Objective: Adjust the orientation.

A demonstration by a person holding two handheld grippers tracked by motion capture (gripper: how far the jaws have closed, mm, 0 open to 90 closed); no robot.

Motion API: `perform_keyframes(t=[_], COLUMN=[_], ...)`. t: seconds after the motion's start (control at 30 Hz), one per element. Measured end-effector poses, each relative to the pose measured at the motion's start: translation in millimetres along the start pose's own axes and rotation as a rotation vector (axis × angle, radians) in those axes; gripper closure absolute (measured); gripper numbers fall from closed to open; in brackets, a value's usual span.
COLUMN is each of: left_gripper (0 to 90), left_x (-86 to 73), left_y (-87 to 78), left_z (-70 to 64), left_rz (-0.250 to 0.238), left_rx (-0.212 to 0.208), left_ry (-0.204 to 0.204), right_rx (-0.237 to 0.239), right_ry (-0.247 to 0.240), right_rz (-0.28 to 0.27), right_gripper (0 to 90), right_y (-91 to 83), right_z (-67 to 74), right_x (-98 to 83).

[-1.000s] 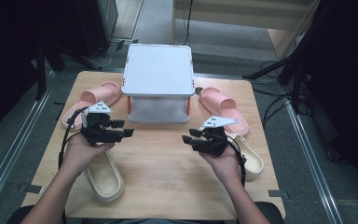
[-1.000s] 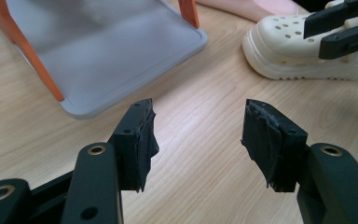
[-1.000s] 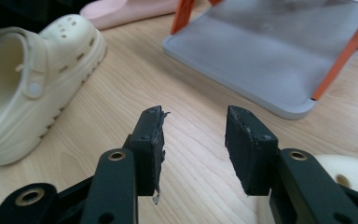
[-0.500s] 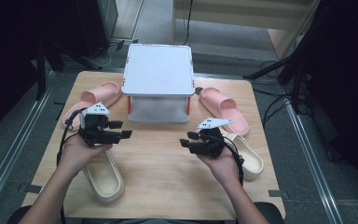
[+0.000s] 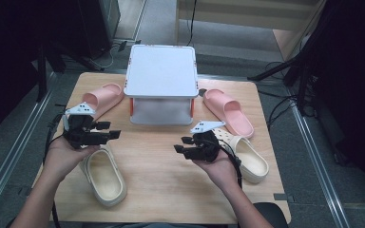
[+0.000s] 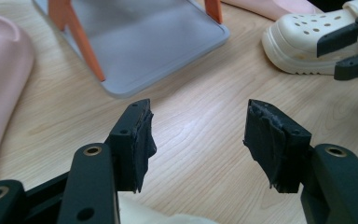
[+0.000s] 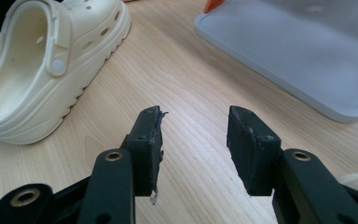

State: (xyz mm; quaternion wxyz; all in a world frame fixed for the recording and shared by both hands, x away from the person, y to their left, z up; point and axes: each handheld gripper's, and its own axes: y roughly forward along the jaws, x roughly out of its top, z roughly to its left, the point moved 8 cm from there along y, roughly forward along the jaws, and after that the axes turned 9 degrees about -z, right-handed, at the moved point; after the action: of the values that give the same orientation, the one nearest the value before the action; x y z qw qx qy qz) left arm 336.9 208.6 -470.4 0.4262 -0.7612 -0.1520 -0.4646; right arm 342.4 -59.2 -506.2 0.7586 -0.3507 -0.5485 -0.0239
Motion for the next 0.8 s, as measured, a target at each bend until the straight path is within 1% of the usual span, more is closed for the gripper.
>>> perform_keyframes(t=[0.07,0.1,0.13,0.17,0.2,0.23,0.27,0.3,0.33,0.37,0.4,0.43,0.5,0.53,0.57,0.6,0.63,0.67,0.7,0.73,0.77,0.8], left_gripper=[41.6,41.6,41.6,41.9,42.6,42.9,43.2,43.5,43.8,43.9,43.9,43.8,43.7,43.7,43.5,43.5,42.5,42.3,42.3,42.4,42.3,42.2], left_x=[-1.3,-1.9,-2.9,-2.9,-4.4,-4.4,-5.6,-5.6,-6.0,-6.0,-6.1,-6.1,-6.4,-6.8,-6.8,-7.3,-8.6,-8.6,-8.9,-9.1,-9.1,-9.3], left_y=[-4.4,-6.7,-10.5,-10.5,-14.7,-14.7,-18.0,-18.0,-21.3,-21.3,-22.8,-24.3,-26.8,-29.3,-29.3,-30.3,-32.0,-32.0,-33.2,-35.1,-35.1,-36.0], left_z=[2.4,4.1,6.1,6.1,8.1,8.1,10.1,10.1,12.6,12.6,13.5,14.8,16.5,18.4,18.4,19.3,21.8,21.8,23.1,25.8,25.8,27.3], left_rz=[-0.001,-0.002,-0.007,-0.007,-0.002,-0.002,-0.001,-0.001,-0.004,-0.004,-0.007,-0.01,-0.016,-0.018,-0.018,-0.018,-0.014,-0.014,-0.014,-0.017,-0.017,-0.018], left_rx=[0.007,0.013,0.017,0.017,0.015,0.015,0.02,0.02,0.027,0.027,0.029,0.031,0.035,0.041,0.041,0.038,0.039,0.039,0.036,0.037,0.037,0.042], left_ry=[-0.012,-0.01,-0.018,-0.018,-0.02,-0.02,-0.018,-0.018,-0.022,-0.022,-0.029,-0.031,-0.036,-0.039,-0.039,-0.041,-0.05,-0.05,-0.057,-0.062,-0.062,-0.062], right_rx=[0.011,0.018,0.029,0.029,0.05,0.05,0.072,0.072,0.092,0.099,0.099,0.117,0.123,0.14,0.14,0.147,0.156,0.156,0.16,0.166,0.166,0.176], right_ry=[-0.003,-0.006,-0.01,-0.01,-0.011,-0.011,-0.013,-0.013,-0.023,-0.029,-0.029,-0.041,-0.047,-0.046,-0.046,-0.047,-0.061,-0.061,-0.06,-0.073,-0.073,-0.07], right_rz=[0.0,0.002,0.002,0.002,-0.001,-0.001,0.004,0.004,0.008,0.005,0.005,-0.004,-0.007,-0.003,-0.003,0.0,0.008,0.008,0.015,0.016,0.016,0.022], right_gripper=[55.5,55.5,55.5,55.5,55.9,55.9,58.4,58.4,58.7,58.5,58.5,56.8,56.3,55.6,55.6,55.4,54.3,54.3,53.8,53.4,53.4,53.3], right_y=[2.2,3.2,4.8,4.8,6.6,6.6,8.5,8.5,10.7,11.5,11.5,14.3,16.4,21.3,21.3,24.3,30.5,30.5,33.1,38.0,38.0,42.9], right_z=[3.8,6.0,10.7,10.7,16.3,16.3,22.6,22.6,28.9,32.3,32.3,38.7,41.4,47.1,47.1,49.8,55.0,55.0,57.8,61.8,61.8,65.9], right_x=[1.9,2.8,5.1,5.1,7.9,7.9,10.5,10.5,14.3,16.4,16.4,20.2,21.6,23.4,23.4,24.0,25.0,25.0,25.1,26.7,26.7,29.2])
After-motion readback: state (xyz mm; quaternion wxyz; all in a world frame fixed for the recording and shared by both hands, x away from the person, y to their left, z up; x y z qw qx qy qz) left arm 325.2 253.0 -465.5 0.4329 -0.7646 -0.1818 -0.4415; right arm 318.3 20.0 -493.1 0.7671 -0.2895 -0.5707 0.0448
